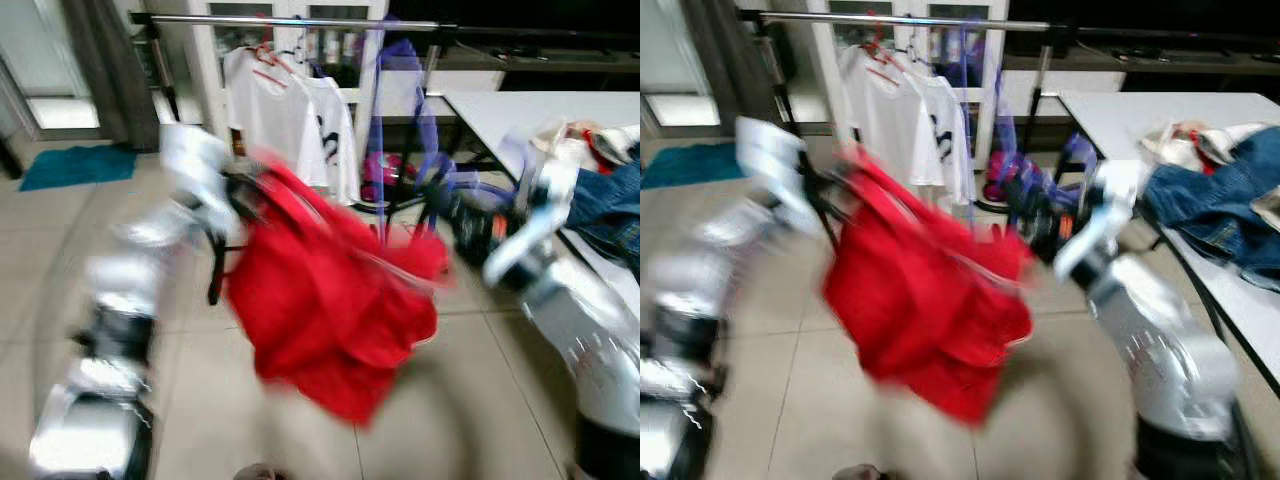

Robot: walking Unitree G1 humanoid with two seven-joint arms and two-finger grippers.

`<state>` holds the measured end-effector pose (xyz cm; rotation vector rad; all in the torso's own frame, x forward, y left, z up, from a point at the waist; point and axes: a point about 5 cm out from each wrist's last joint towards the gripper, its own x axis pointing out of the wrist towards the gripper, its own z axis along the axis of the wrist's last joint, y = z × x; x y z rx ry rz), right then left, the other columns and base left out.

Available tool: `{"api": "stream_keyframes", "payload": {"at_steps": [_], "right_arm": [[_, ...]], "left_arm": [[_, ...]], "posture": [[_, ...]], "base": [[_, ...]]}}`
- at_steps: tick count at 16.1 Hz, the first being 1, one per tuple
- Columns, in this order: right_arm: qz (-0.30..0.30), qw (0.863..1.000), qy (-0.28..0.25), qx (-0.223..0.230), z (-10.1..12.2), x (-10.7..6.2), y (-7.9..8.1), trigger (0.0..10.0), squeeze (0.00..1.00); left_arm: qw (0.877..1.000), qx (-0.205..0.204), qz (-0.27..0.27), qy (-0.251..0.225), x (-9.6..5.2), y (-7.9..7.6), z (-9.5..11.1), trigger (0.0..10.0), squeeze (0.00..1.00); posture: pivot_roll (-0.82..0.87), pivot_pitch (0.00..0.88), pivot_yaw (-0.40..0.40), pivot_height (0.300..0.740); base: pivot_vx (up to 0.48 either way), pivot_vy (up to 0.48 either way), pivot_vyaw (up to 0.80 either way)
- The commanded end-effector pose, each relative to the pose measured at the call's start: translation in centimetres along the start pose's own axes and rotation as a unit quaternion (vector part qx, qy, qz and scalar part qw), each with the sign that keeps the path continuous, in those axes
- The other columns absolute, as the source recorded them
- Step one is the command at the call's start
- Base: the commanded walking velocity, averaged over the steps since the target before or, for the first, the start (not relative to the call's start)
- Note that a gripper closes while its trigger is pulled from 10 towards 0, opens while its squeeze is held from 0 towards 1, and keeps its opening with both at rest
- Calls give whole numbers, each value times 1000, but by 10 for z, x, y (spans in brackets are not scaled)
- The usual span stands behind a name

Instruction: Hang hanger

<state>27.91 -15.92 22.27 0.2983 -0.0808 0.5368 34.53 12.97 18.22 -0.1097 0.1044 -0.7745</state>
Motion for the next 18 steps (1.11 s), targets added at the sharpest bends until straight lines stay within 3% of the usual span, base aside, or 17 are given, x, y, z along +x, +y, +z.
{"api": "stream_keyframes", "payload": {"at_steps": [1, 2, 4, 5, 6, 7, 9, 11, 13, 15, 18], "right_arm": [[-44, 999, -19, 3, 3, 1, -9, 0, 0], [-111, 990, -71, 38, 10, 7, -21, 0, 0], [-165, 980, -104, 39, 15, 9, -33, 0, 0], [-190, 978, -88, -1, 13, 8, -39, 3176, 0], [-200, 978, -60, -8, 6, 4, -41, 10000, 0], [-199, 979, -45, -13, 3, 3, -40, 10000, 0], [-170, 981, 21, -88, -13, -13, -33, 10000, 0], [-168, 980, 59, -85, -32, -29, -26, 10000, 0], [-176, 977, 76, -94, -44, -37, -19, 10000, 0], [-192, 975, 69, -88, -47, -43, -14, 10000, 0], [-197, 976, 37, -86, -40, -35, -12, 10000, 0]], "left_arm": [[998, 14, -65, -12, 7, -21, 10, 0, 0], [989, 4, -148, -15, 11, -51, 6, 0, 0], [982, -1, -185, -20, 8, -67, 5, 0, 0], [988, -4, -153, -26, 3, -62, 7, 0, 0], [996, -19, -79, -36, -6, -47, 8, 0, 0], [998, -21, -47, -39, -11, -41, 8, 0, 0], [997, -15, 64, -41, -37, -20, 5, 0, 0], [989, 10, 142, -39, -61, -13, -9, 0, 0], [983, -7, 177, -43, -69, -16, -17, 0, 0], [981, -11, 189, -53, -65, -26, -19, 0, 0], [979, -22, 193, -62, -64, -35, -17, 0, 0]], "posture": [[54, 0, 27, 740], [52, 0, 27, 740], [52, 0, 27, 740], [52, 0, 27, 740], [61, 0, 20, 740], [60, 0, 19, 740], [54, 0, 28, 740], [51, 0, 36, 740], [43, 0, 37, 740], [68, 0, 4, 740], [83, 0, -10, 740]], "base": [[0, 0, 0], [0, 0, 0], [0, 0, 0], [0, 0, 0], [0, 0, 0], [0, 0, 0], [0, 0, 0], [0, 0, -800], [0, 0, -800], [0, 0, -800], [0, 0, -800]]}}
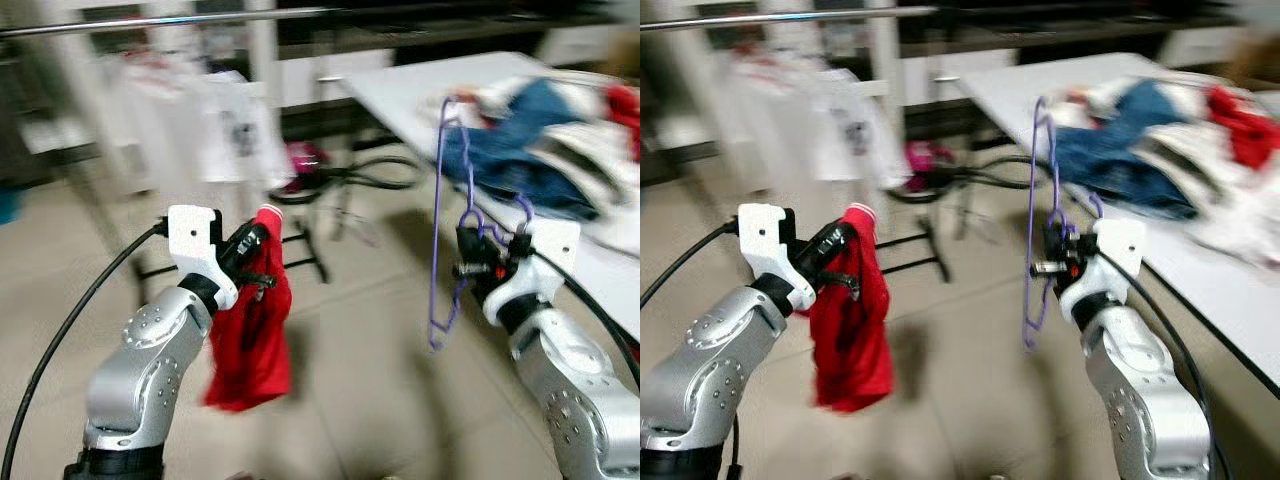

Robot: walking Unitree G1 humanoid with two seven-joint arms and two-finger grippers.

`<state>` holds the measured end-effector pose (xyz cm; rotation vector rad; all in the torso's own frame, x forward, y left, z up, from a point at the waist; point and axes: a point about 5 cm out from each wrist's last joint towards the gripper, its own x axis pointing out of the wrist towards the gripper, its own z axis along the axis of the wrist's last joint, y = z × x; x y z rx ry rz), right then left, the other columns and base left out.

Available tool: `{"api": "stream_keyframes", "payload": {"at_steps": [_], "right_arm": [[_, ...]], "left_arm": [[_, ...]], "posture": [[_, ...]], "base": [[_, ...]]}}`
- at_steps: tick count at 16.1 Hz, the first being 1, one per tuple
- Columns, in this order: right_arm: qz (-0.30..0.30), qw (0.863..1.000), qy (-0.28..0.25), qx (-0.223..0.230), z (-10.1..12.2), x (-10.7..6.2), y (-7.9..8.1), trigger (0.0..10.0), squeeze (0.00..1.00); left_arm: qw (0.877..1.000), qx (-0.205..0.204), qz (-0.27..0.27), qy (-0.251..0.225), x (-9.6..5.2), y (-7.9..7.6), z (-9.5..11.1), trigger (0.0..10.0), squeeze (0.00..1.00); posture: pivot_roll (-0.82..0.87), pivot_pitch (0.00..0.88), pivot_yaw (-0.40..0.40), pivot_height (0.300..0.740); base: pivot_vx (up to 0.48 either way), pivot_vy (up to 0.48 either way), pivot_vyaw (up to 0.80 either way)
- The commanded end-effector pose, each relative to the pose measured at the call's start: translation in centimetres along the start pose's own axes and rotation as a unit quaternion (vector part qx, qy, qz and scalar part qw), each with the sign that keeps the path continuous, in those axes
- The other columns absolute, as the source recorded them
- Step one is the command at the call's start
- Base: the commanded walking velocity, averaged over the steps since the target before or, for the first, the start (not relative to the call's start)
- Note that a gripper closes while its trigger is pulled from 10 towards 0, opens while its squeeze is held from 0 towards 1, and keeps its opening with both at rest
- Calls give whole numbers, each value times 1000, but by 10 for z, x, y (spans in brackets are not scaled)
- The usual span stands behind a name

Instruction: Hang hanger

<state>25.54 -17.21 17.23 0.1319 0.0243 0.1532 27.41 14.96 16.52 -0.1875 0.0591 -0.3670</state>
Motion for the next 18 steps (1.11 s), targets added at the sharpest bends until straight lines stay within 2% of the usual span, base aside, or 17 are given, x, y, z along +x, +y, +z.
{"api": "stream_keyframes", "payload": {"at_steps": [1, 3, 5, 8, 10, 11, 12, 14, 15, 16, 17, 18], "right_arm": [[-3, 1000, -14, 1, 5, 0, 1, 10000, 0], [-2, 1000, -6, 12, 2, -4, 4, 10000, 0], [-9, 1000, -14, 17, 4, -7, 5, 10000, 0], [-6, 1000, 6, 7, -1, -4, 7, 10000, 0], [-14, 1000, 19, 1, -7, -7, 9, 10000, 0], [-29, 999, 19, 24, -3, -8, 6, 10000, 0], [-29, 999, 19, 25, -2, -8, 5, 10000, 0], [-20, 1000, 20, 7, -3, -3, 5, 10000, 0], [-19, 1000, 18, 2, -2, -2, 5, 10000, 0], [-22, 1000, 17, 2, -2, -3, 6, 10000, 0], [-33, 999, 14, 6, 1, -6, 4, 10000, 0], [-39, 999, 13, 11, 3, -7, 2, 10000, 0]], "left_arm": [[1000, -6, -1, -12, -1, -4, 8, 0, 0], [1000, -29, 5, 1, 1, -1, 3, 0, 0], [1000, -15, 8, 20, 2, 1, 0, 0, 0], [1000, -19, 3, 12, 1, -2, 4, 0, 0], [999, -28, 13, 14, 2, 2, 0, 0, 0], [999, -29, 9, 11, 5, -1, 2, 0, 0], [999, -30, 9, 7, 5, -2, 4, 0, 0], [999, -31, 12, 5, 2, -4, 6, 0, 0], [1000, -26, 11, 13, -1, -2, 3, 1294, 0], [999, -27, 13, 15, -1, 0, 1, 2157, 0], [999, -31, 22, 18, 2, 1, -1, 10000, 0], [999, -37, 27, 22, 5, 1, -2, 10000, 0]], "posture": [[86, 0, -4, 740], [58, 0, 10, 740], [53, 0, 12, 740], [61, 0, 23, 740], [41, 0, 28, 740], [61, 0, 8, 740], [70, 0, 6, 740], [77, 0, 7, 740], [59, 0, 15, 740], [47, 0, 18, 740], [34, 0, 12, 740], [34, 0, 12, 740]], "base": [[0, 0, -800], [0, 0, -800], [0, 0, -800], [0, 0, -800], [0, 0, -800], [0, 0, -800], [0, 0, -800], [0, 0, -800], [0, 0, -800], [0, 0, -800], [0, 0, -800], [0, 0, -800]]}}
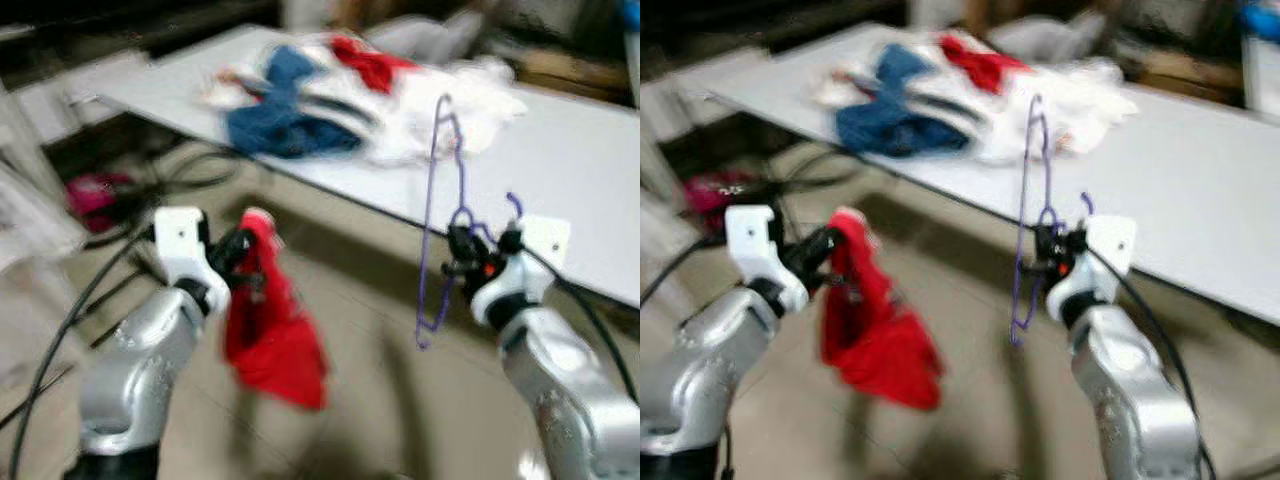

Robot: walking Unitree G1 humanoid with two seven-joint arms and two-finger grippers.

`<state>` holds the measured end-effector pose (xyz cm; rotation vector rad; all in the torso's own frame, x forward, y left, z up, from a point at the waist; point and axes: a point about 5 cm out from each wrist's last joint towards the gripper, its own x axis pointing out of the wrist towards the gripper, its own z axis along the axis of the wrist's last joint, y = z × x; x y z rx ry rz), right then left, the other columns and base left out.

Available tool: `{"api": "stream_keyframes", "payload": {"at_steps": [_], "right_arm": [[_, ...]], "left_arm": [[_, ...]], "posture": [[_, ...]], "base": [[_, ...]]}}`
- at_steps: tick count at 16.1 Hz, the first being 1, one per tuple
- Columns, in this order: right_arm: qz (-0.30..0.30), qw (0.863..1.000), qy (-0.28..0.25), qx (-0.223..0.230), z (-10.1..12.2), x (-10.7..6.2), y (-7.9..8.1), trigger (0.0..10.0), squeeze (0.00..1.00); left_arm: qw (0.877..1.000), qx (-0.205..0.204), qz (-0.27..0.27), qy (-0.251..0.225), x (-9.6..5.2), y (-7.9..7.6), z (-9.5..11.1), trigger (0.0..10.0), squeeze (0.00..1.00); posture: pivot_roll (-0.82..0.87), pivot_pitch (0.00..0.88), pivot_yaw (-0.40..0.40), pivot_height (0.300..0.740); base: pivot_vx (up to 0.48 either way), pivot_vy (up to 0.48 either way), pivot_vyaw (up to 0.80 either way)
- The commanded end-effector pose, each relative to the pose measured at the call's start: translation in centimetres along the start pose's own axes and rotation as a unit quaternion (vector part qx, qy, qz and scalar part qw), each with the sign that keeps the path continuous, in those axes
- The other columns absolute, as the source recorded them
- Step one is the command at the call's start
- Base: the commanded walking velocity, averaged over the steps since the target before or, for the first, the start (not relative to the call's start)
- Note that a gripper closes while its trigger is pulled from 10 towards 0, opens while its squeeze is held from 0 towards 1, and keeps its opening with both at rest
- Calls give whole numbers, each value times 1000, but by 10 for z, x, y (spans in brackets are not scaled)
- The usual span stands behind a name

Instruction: Hang hanger

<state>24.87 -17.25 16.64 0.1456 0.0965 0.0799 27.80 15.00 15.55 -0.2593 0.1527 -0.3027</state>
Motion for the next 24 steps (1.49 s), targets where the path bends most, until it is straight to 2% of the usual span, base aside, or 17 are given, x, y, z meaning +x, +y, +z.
{"api": "stream_keyframes", "payload": {"at_steps": [1, 3, 5, 7, 8, 9, 10, 13, 14, 16, 19, 21, 23, 24], "right_arm": [[2, 1000, -17, 2, 10, 0, 0, 10000, 0], [14, 1000, -4, -11, 7, 4, 0, 10000, 0], [8, 1000, -3, -9, 6, 2, 1, 10000, 0], [-2, 1000, -6, 5, 10, -2, 0, 10000, 0], [3, 1000, -1, -1, 11, -1, 0, 10000, 0], [23, 999, 21, -41, 9, 3, -1, 10000, 0], [27, 998, 30, -53, 6, 4, -1, 10000, 0], [21, 997, 33, -66, 5, -1, -2, 10000, 0], [23, 997, 32, -62, 6, -2, -2, 10000, 0], [44, 994, 31, -93, 8, 2, -4, 10000, 0], [55, 993, 29, -103, 9, -1, -2, 10000, 0], [74, 992, 27, -98, 8, -3, 1, 10000, 0], [134, 980, 48, -140, 2, -6, 5, 10000, 0], [144, 977, 50, -150, 2, -7, 5, 10000, 0]], "left_arm": [[1000, 24, -3, -4, 2, -5, 8, 10000, 0], [999, 54, 2, 6, -1, -4, 10, 10000, 0], [998, 50, -24, -3, -2, -3, 9, 10000, 0], [996, 79, -43, -11, 1, -7, 9, 10000, 0], [996, 80, -42, -17, 2, -11, 11, 10000, 0], [997, 69, -42, -20, 0, -16, 12, 10000, 0], [996, 65, -50, -23, -2, -17, 12, 10000, 0], [996, 70, -54, -20, 0, -16, 2, 10000, 0], [996, 70, -55, -21, 1, -18, 3, 10000, 0], [995, 64, -61, -43, 3, -23, 11, 10000, 0], [996, 74, -45, -30, 1, -15, 3, 10000, 0], [996, 76, -24, -37, 5, -9, 9, 10000, 0], [995, 79, -31, -48, 11, -8, 18, 10000, 0], [995, 81, -36, -48, 12, -8, 20, 10000, 0]], "posture": [[48, 0, 7, 740], [50, 0, 14, 740], [10, 0, 33, 740], [13, 0, 17, 740], [23, 0, 9, 740], [28, 0, 3, 740], [13, 0, 7, 740], [-15, 0, 7, 740], [-7, 0, -4, 740], [6, 0, -7, 740], [-18, 0, 2, 740], [-14, 0, 0, 740], [-10, 0, 2, 740], [-10, 0, 4, 740]], "base": [[0, 0, -800], [0, 0, -800], [0, 0, -800], [0, 0, -800], [0, 0, -800], [0, 0, -800], [0, 0, -788], [0, 0, -783], [0, 0, -781], [0, 0, -781], [0, 0, -783], [281, 0, 0], [315, 0, 0], [319, 0, 0]]}}
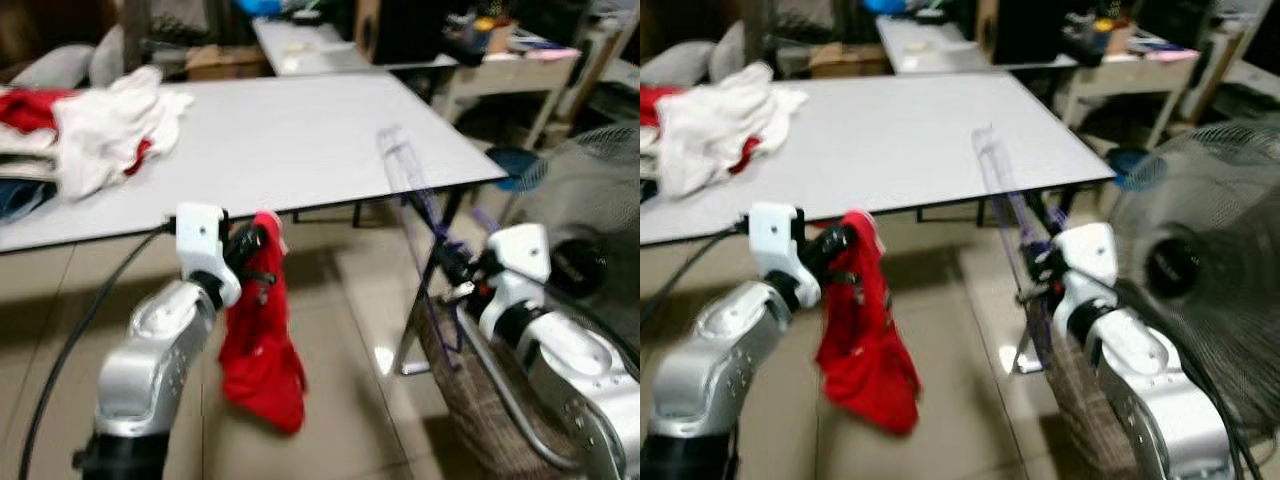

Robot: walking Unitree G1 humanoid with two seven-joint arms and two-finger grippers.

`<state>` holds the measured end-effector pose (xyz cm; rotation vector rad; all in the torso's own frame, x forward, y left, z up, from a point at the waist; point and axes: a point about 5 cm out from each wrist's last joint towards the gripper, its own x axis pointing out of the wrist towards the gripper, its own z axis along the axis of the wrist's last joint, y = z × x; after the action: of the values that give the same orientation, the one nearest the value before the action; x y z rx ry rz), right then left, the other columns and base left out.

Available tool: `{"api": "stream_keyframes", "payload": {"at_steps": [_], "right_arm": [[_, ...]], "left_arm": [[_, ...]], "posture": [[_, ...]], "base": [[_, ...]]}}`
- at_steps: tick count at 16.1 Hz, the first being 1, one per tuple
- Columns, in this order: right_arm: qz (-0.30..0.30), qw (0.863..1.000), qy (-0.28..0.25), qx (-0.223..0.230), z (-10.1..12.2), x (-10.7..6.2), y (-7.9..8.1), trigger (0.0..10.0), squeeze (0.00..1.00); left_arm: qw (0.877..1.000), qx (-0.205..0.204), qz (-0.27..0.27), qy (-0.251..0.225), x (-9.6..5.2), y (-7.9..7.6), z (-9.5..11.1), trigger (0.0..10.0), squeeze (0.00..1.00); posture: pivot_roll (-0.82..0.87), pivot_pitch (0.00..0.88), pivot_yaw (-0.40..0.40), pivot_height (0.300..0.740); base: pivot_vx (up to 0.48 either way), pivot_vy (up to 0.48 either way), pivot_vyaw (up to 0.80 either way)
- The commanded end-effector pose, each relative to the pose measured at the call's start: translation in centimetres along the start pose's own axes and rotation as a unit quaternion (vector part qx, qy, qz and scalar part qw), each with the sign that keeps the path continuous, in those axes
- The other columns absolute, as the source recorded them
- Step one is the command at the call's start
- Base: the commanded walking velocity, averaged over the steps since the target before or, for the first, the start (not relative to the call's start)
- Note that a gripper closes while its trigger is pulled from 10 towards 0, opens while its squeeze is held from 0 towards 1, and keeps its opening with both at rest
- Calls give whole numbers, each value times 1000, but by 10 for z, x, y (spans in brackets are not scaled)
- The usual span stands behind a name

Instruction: Hang hanger

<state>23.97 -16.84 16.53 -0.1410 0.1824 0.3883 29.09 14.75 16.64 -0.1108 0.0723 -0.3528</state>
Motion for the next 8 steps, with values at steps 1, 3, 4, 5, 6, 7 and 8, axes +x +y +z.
{"api": "stream_keyframes", "payload": {"at_steps": [1, 3, 4, 5, 6, 7, 8], "right_arm": [[7, 1000, -11, -16, 5, -1, -1, 10000, 0], [-5, 1000, -19, -24, 7, -1, -8, 10000, 0], [-7, 999, -21, -29, 8, -1, -10, 10000, 0], [-8, 999, -22, -29, 8, -1, -10, 10000, 0], [-5, 999, -23, -30, 9, -1, -11, 10000, 0], [1, 999, -22, -29, 9, -2, -10, 10000, 0], [8, 999, -20, -27, 9, -3, -9, 10000, 0]], "left_arm": [[1000, 5, -18, -24, 3, -5, 10, 10000, 0], [999, 6, -21, -27, 7, -4, 12, 10000, 0], [999, 5, -23, -29, 10, -4, 14, 10000, 0], [999, 5, -25, -30, 10, -4, 14, 10000, 0], [999, 5, -28, -32, 12, -5, 16, 10000, 0], [999, 4, -35, -36, 15, -7, 17, 10000, 0], [998, 6, -43, -39, 18, -9, 19, 10000, 0]], "posture": [[-12, 0, 10, 740], [-15, 0, 16, 740], [-16, 0, 17, 740], [-16, 0, 17, 740], [-16, 0, 16, 740], [-17, 0, 18, 740], [-18, 0, 17, 740]], "base": [[322, 0, 0], [343, 0, 0], [349, 0, 0], [349, 0, 0], [349, 0, 0], [352, 0, 0], [349, 0, -800]]}}
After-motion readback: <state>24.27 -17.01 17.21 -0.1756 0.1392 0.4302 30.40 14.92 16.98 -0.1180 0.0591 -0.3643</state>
